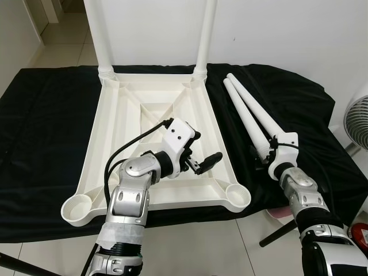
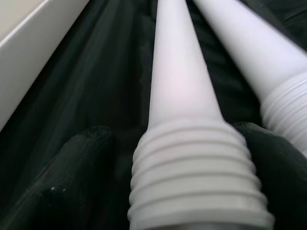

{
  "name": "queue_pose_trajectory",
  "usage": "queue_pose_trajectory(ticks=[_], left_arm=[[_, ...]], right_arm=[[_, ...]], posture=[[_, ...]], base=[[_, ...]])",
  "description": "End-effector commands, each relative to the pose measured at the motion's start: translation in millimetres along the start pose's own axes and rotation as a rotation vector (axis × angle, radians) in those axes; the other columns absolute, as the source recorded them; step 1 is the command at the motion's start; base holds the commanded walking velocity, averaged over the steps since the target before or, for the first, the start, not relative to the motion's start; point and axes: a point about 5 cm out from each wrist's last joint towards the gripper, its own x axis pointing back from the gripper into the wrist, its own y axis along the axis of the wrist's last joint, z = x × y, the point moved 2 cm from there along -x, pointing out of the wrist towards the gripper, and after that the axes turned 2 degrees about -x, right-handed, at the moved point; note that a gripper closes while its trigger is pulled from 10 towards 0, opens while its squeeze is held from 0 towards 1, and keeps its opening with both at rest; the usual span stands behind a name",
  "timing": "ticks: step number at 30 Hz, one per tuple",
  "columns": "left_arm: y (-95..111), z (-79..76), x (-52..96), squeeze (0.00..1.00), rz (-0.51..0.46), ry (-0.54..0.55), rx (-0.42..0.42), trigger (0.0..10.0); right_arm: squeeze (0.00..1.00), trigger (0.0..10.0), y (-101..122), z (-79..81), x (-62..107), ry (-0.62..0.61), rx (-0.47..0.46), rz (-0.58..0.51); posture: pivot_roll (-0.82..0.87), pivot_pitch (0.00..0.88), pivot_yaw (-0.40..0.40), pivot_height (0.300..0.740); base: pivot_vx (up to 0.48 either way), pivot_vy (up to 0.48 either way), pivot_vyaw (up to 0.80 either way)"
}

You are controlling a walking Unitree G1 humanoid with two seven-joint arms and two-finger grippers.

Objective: Building children table

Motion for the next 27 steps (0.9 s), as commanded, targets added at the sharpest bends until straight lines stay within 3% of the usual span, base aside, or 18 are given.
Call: queue_pose_trajectory(ticks=[1, 12, 13, 15, 16, 17, 18, 27], left_arm=[[4.3, 9.8, -5.6, 0.0, -0.035, 0.336, 0.073, 10.0], [6.8, 9.7, -6.0, 0.0, -0.038, 0.331, 0.053, 10.0], [7.1, 9.8, -6.1, 0.0, -0.039, 0.332, 0.053, 10.0], [7.3, 9.9, -6.2, 0.0, -0.039, 0.333, 0.054, 10.0], [7.6, 9.6, -6.4, 0.0, -0.04, 0.333, 0.053, 10.0], [7.6, 9.6, -6.4, 0.0, -0.04, 0.333, 0.053, 10.0], [8.0, 9.5, -6.5, 0.0, -0.041, 0.333, 0.051, 10.0], [13.2, 11.2, -7.3, 0.0, -0.055, 0.33, 0.038, 10.0]], right_arm=[[0.0, 10.0, -6.6, 2.5, -0.6, 0.011, -0.009, 0.026], [0.0, 10.0, -5.1, 2.2, -2.7, 0.013, 0.014, 0.018], [0.0, 9.3, -6.0, 2.5, -2.8, 0.014, 0.009, 0.023], [0.0, 9.3, -6.8, 2.7, -2.9, 0.016, 0.004, 0.028], [0.0, 2.1, -7.2, 3.1, -2.8, 0.022, -0.001, 0.028], [0.0, 2.1, -7.2, 3.1, -2.8, 0.022, -0.001, 0.028], [0.0, 0.0, -7.9, 4.5, -2.7, 0.032, -0.007, 0.028], [0.0, 0.0, -11.2, 9.2, -2.1, 0.057, -0.022, 0.029]], posture=[[-0.06, 0.0, -0.025, 0.74], [-0.06, 0.0, -0.024, 0.74], [-0.05, 0.0, -0.024, 0.74], [-0.05, 0.0, -0.024, 0.74], [-0.06, 0.0, -0.024, 0.74], [-0.06, 0.0, -0.024, 0.74], [-0.06, 0.0, -0.024, 0.74], [-0.06, 0.0, -0.028, 0.74]], base=[[0.0, 0.0, 0.0], [0.0, 0.0, 0.0], [0.0, 0.0, 0.0], [0.0, 0.0, 0.0], [0.0, 0.0, 0.0], [0.0, 0.0, 0.0], [0.0, 0.0, 0.0], [0.0, 0.0, 0.0]])
